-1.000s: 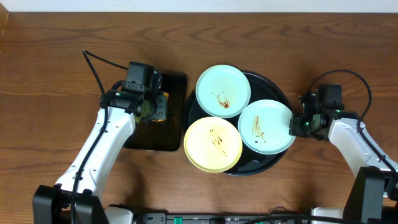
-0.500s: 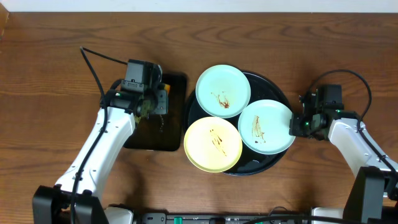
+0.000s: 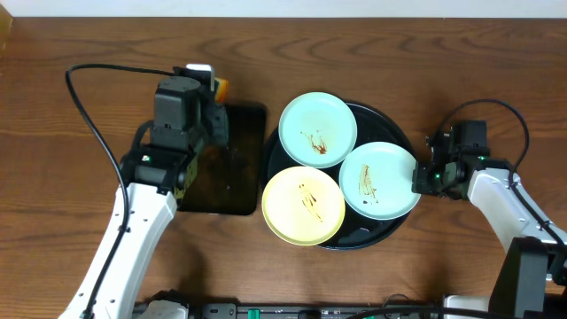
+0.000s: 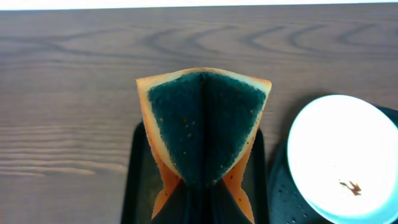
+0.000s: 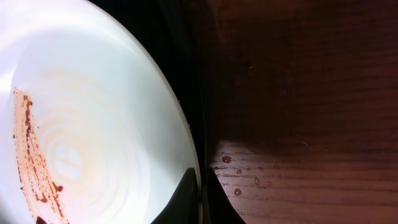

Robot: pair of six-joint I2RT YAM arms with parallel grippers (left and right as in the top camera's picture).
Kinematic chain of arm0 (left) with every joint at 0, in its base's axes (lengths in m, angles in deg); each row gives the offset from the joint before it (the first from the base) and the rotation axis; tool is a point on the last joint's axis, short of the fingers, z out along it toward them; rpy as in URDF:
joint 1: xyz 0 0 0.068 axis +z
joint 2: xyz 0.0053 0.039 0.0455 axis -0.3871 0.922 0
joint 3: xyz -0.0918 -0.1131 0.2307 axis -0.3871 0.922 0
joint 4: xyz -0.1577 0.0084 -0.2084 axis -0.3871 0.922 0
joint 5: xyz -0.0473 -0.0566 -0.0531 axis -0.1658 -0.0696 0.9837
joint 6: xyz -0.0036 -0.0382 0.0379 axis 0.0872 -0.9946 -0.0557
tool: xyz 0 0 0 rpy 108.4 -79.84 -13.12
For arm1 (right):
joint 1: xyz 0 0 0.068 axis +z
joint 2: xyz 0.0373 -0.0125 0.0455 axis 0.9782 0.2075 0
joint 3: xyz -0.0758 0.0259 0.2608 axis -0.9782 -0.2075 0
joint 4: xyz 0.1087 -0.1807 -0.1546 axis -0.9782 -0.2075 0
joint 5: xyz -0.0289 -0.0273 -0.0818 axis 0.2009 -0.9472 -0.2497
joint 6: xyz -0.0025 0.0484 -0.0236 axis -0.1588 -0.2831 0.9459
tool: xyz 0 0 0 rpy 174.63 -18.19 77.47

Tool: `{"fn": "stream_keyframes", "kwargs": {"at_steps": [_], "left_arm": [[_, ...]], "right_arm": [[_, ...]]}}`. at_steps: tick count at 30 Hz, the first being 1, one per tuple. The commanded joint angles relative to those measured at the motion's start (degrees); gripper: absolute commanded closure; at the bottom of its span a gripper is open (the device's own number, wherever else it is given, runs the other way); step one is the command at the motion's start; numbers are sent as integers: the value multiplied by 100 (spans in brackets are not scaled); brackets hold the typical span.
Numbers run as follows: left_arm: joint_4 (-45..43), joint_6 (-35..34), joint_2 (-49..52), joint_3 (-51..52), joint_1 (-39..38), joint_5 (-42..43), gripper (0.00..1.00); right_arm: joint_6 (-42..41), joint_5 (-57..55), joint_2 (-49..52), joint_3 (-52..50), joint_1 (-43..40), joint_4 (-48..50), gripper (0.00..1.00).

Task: Clean dirty plates on tray and stack at the side
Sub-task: 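Lift the sponge with the left gripper toward the plates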

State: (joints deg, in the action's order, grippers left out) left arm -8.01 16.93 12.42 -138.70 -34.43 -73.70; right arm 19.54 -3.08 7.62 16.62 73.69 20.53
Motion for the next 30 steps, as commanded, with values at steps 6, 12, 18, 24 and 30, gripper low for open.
{"fn": "stream_keyframes", "kwargs": {"at_steps": [6, 12, 18, 24, 30], "left_arm": [[-52, 153, -74, -96, 0, -240, 93], [63, 151, -72, -94, 0, -240, 92], [852, 26, 125, -70, 0, -234, 93], [1611, -223, 857, -55, 0, 264, 93], [1888, -245, 1569, -55, 0, 260, 93]], "right_arm": [[26, -46, 11, -42, -35, -39, 99], [26, -46, 11, -42, -35, -39, 99], [24, -44, 11, -42, -35, -37, 99], [24, -44, 11, -42, -35, -46, 99], [26, -44, 11, -42, -35, -66, 99]]}}
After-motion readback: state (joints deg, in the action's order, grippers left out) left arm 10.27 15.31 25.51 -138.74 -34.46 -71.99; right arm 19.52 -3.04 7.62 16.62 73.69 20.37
